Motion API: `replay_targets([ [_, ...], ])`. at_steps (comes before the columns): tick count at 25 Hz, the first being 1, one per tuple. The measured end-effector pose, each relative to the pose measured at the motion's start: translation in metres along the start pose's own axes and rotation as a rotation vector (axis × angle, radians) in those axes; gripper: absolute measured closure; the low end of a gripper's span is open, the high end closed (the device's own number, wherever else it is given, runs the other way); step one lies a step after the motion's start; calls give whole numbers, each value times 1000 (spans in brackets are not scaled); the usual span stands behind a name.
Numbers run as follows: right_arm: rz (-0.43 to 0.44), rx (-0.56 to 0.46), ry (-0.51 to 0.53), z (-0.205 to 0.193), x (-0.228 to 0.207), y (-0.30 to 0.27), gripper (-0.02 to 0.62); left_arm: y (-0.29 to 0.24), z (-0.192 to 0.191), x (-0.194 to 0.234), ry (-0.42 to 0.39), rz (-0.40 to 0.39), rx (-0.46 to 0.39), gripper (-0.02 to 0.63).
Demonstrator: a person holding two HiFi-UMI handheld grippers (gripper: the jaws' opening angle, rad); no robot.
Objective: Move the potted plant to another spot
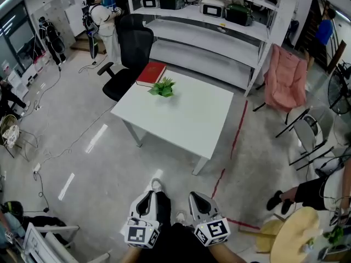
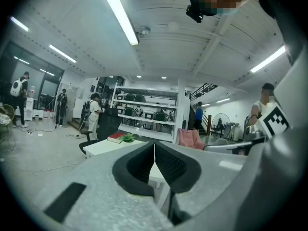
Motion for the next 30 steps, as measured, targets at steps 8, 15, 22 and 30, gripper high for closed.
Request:
replay_targets([
  [8, 4, 4, 6, 3, -21, -45, 583, -41, 1, 17, 12, -4, 2, 588],
  [15, 7, 11, 7, 14, -46, -102, 583, -99, 16, 42, 8, -14, 0, 586],
  [22, -20, 30, -3, 30, -71, -176, 583, -167, 44, 87, 14, -23, 13, 586],
  [30, -82, 56, -18, 50, -95, -265, 583, -250, 73, 142, 16, -77, 51, 586],
])
Point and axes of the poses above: the fingertips, and each gripper's own axes: y backward along the fingers, x to its left, z out of its top, the point moved 3 cm from there along y, backward along the fingers, and after that the axes turned 8 degrees about y, right-handed, at the moved point
